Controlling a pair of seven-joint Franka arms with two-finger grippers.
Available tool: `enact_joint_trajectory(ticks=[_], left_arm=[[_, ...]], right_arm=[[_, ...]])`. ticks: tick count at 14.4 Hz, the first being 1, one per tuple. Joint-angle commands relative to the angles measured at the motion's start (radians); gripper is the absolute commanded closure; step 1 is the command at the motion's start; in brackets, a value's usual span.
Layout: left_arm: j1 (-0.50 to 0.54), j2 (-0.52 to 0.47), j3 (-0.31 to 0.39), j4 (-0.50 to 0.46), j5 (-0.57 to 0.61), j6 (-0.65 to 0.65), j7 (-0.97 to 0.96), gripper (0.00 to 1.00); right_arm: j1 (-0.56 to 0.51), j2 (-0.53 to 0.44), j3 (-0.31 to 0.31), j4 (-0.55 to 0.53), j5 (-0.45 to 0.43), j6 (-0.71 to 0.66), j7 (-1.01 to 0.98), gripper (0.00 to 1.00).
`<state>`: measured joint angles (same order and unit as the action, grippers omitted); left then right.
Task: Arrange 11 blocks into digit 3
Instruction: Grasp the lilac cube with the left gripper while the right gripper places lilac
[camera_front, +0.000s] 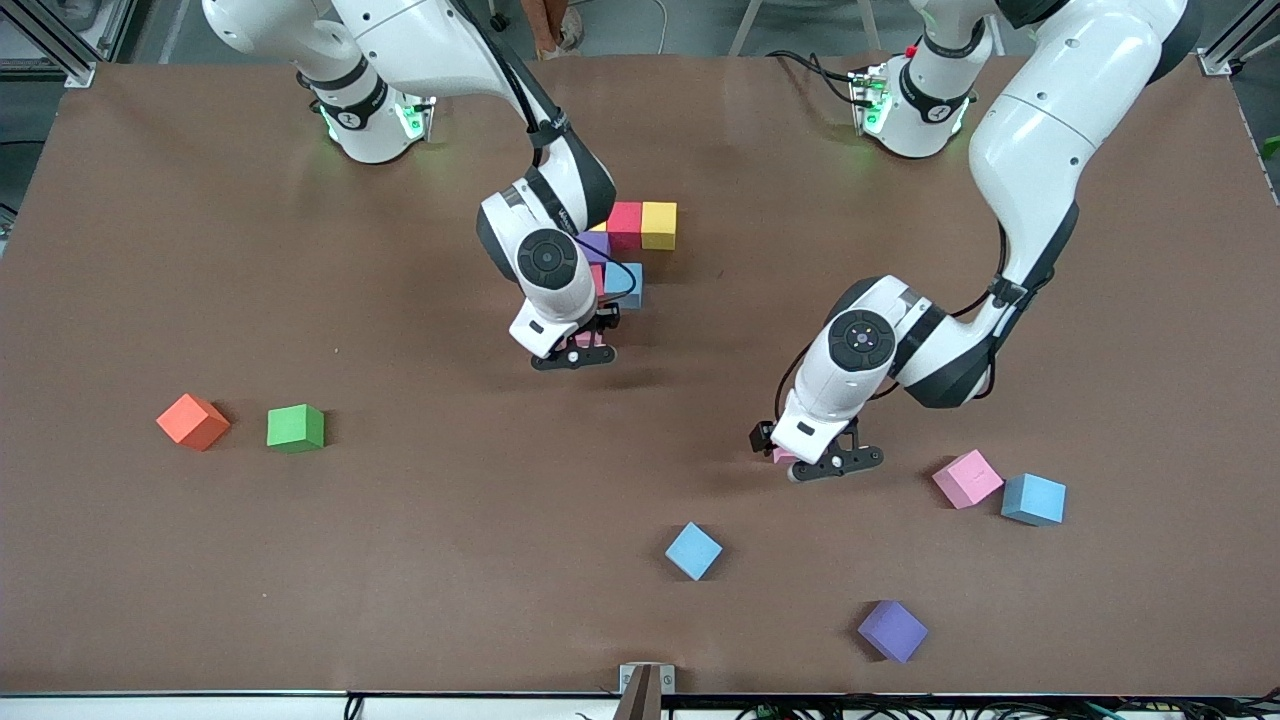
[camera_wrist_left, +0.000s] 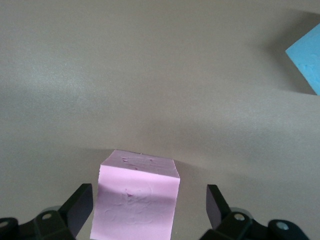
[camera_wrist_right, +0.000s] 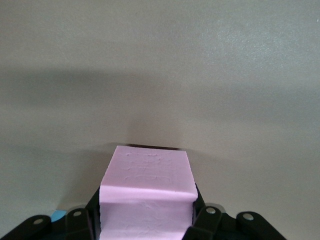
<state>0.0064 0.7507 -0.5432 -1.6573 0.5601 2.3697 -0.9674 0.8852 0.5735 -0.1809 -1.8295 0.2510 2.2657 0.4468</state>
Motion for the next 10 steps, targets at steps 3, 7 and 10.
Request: enact_joint_trajectory(ticks=[3,7,10], left_arm=[[-0.003,0.010,0.008,-0.019,0.055,-0.003,-0.002,0.00],[-0.003,0.012,0.008,-0.025,0.061,-0.003,-0.007,0.08],[0.003,0.012,0.008,-0.024,0.060,-0.003,-0.010,0.40]], right_arm=[[0.011,-0.023,-0.002,-0.031,0.014,0.014,0.010,0.55],[0.015,-0.020,-0.002,-0.030,0.016,0.014,0.010,0.55],[0.015,-0.020,-0.002,-0.030,0.016,0.012,0.010,0.55]])
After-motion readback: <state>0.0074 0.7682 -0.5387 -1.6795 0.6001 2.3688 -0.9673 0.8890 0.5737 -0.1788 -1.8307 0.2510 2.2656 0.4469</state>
